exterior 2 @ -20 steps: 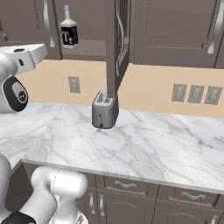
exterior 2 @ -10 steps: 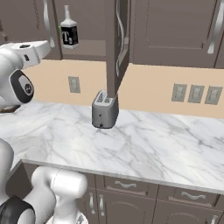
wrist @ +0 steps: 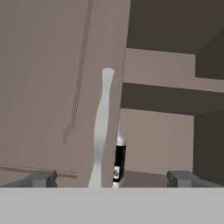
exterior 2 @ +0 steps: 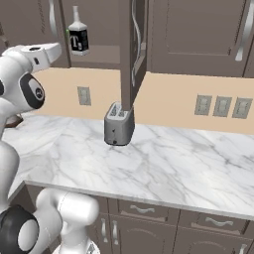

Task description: Open the cabinet directly in front. Then move the liquor and the cup to the dining counter with the candle on it.

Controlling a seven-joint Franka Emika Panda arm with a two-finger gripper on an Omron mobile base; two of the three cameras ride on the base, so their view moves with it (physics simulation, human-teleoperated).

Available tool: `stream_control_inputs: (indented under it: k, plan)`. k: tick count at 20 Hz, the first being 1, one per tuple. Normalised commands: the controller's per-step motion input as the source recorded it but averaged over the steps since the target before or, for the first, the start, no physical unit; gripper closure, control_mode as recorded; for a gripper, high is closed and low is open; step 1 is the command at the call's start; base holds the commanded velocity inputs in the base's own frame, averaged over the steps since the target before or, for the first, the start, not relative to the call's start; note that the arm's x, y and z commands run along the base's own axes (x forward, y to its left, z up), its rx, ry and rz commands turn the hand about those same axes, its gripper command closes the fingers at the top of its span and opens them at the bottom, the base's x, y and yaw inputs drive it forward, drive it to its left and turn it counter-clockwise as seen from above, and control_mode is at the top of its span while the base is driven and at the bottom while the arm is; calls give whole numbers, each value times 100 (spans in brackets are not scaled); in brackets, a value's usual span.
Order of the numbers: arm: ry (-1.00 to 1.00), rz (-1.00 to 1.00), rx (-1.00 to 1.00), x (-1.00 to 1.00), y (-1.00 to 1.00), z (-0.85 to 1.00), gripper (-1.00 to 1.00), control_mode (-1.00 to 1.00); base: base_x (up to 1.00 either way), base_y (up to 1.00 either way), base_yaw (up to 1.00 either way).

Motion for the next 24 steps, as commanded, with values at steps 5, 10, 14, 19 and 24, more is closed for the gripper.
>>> stream_control_inputs:
  k: [5, 10, 14, 19, 24]
  plan:
    - [0, 0, 0, 36, 3, 0, -100, -100, 0, 0, 0]
    - [0, 0, 0, 36, 6, 0, -100, -100, 0, 0, 0]
    - [0, 0, 0, 35, 4, 0, -100, -100, 0, 0, 0]
    - [0, 0, 0, 36, 8, 0, -100, -100, 0, 0, 0]
    - [0, 0, 0, 37, 9, 0, -100, -100, 0, 0, 0]
